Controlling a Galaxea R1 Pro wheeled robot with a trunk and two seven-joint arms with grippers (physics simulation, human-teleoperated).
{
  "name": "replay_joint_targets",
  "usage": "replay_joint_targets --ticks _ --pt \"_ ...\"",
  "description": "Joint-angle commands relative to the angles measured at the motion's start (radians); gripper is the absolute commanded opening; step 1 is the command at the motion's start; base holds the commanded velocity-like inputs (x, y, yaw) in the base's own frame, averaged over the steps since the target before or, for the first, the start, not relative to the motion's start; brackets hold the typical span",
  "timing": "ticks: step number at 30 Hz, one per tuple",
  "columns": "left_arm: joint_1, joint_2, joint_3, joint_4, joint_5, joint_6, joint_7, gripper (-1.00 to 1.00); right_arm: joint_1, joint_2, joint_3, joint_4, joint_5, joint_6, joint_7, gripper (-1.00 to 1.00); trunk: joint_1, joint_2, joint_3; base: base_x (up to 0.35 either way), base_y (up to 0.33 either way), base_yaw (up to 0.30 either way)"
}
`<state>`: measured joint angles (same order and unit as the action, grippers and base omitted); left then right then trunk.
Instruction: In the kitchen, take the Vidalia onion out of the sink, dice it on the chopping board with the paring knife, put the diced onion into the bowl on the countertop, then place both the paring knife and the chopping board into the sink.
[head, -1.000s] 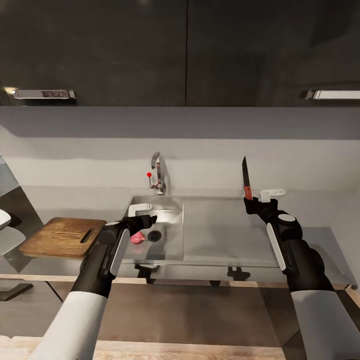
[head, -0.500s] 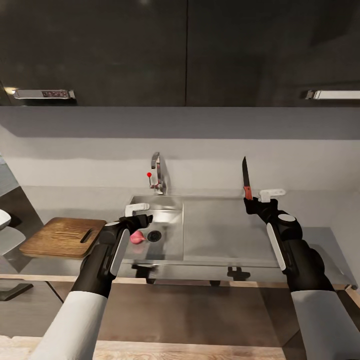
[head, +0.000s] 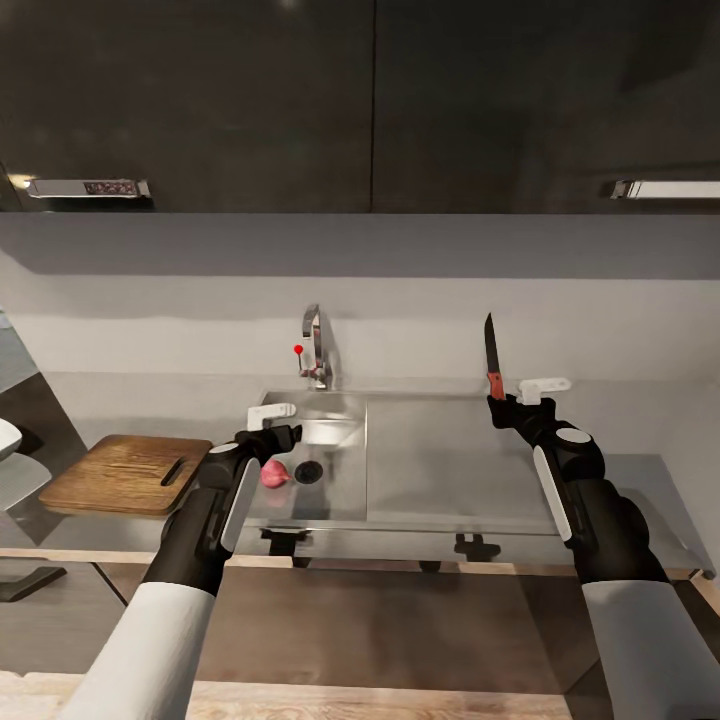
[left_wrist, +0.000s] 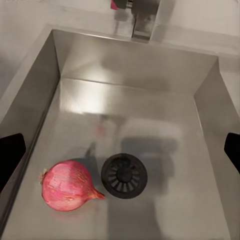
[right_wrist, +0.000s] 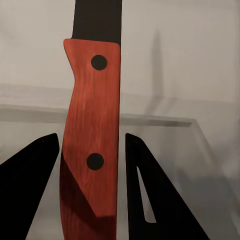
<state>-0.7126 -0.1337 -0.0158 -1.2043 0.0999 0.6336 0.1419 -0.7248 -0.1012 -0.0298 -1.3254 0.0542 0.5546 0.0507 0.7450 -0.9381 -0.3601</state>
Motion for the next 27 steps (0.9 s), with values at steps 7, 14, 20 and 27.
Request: replay_joint_targets --ticks 7,14,20,27 --pt "-0.001 -0.001 -0.004 -0.003 0.009 0.001 0.009 1.00 -0.001 0.000 -0.001 -0.002 0.006 0.006 0.006 -1.00 0.000 -0.001 -0.001 0.043 0.000 0.000" --pt "-0.001 0.000 -0.004 -0.001 0.009 0.001 0.008 1.00 -0.001 0.000 -0.001 -0.001 0.006 0.006 0.006 -1.00 0.000 -0.001 -0.001 0.303 -0.016 0.000" --pt "-0.001 0.000 -0.006 -0.001 0.009 0.001 0.007 1.00 -0.001 0.000 -0.001 -0.002 0.006 0.005 0.006 -1.00 0.000 -0.001 -0.001 0.301 -0.002 0.000" --pt "-0.001 0.003 -0.046 0.024 0.008 0.003 0.007 1.00 0.001 0.000 -0.001 -0.001 0.006 0.005 0.007 -1.00 0.000 -0.001 -0.001 0.045 0.000 0.000"
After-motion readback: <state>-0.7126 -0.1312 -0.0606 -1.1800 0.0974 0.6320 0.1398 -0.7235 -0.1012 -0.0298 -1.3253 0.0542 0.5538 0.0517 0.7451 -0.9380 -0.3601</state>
